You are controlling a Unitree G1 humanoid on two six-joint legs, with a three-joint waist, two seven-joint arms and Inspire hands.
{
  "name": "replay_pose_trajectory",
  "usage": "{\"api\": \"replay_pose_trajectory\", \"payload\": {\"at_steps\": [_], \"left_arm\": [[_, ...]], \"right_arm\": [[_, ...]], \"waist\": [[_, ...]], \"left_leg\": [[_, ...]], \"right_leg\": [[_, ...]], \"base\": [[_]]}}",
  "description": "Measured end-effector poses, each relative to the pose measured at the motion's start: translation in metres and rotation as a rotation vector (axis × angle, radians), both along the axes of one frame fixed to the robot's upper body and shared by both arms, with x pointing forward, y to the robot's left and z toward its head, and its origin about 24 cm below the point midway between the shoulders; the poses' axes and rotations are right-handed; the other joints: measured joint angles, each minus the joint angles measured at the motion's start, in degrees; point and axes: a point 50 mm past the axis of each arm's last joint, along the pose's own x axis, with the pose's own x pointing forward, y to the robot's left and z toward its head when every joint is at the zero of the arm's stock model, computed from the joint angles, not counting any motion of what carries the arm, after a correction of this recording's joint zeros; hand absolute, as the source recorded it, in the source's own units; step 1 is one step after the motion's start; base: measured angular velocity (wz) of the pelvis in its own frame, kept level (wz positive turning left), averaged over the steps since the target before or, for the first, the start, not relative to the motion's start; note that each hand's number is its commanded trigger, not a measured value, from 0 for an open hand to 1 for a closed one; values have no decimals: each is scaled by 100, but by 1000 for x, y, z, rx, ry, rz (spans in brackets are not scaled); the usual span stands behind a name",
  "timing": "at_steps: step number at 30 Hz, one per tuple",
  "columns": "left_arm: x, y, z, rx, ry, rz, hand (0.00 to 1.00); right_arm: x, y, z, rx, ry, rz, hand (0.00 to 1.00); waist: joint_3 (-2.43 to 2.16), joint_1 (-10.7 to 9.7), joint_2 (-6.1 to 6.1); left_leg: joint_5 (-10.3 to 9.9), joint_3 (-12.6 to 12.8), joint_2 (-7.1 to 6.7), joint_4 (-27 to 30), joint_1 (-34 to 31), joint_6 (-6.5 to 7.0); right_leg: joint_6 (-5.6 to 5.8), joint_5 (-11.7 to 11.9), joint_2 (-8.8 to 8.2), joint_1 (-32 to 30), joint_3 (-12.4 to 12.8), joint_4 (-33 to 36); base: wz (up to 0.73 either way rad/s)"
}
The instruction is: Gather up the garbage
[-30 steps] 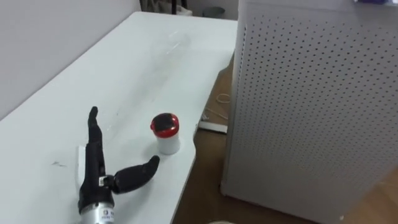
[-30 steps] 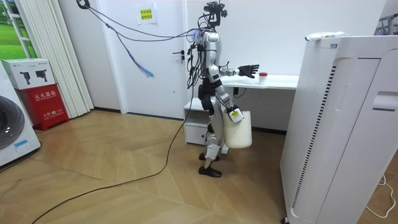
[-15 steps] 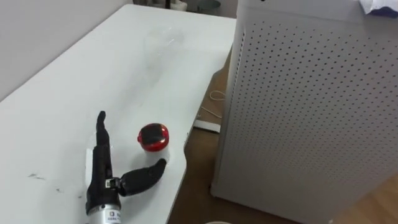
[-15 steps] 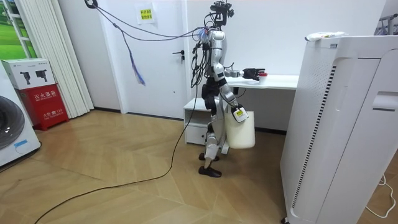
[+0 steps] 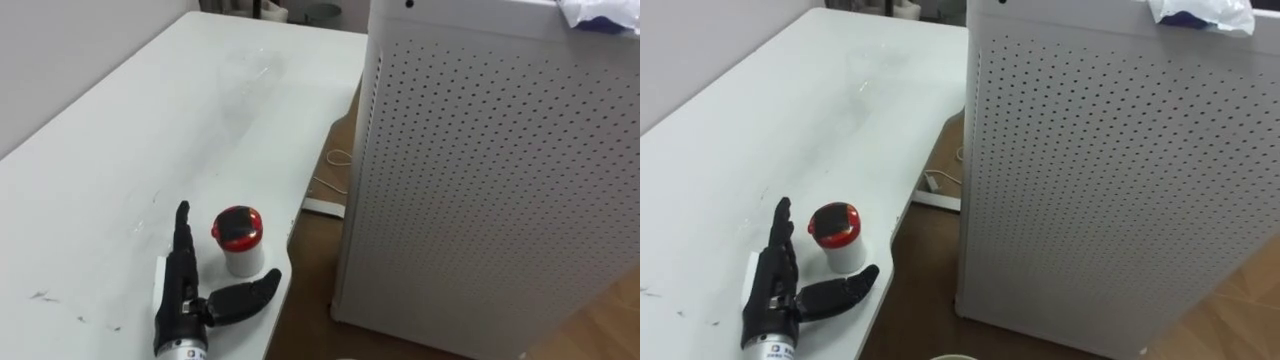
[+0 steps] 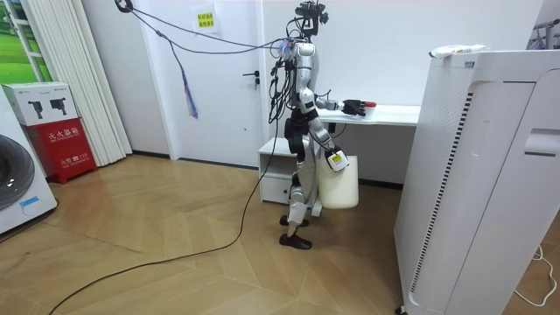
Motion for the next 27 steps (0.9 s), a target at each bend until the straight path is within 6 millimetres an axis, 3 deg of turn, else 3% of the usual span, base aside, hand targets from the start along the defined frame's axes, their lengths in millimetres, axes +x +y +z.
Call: {"api": "replay_pose_trajectory", "payload": {"at_steps": [27], "left_arm": [[3, 4, -5, -47, 20, 67, 0]], "right_arm": [[0, 2, 0, -6, -1, 1, 100]], "waist": [[-16, -18, 34]], "left_leg": [[8, 141, 40, -160, 204, -14]], "right_leg": [[-16, 12, 42, 93, 131, -10]], "base": [[-2]]}}
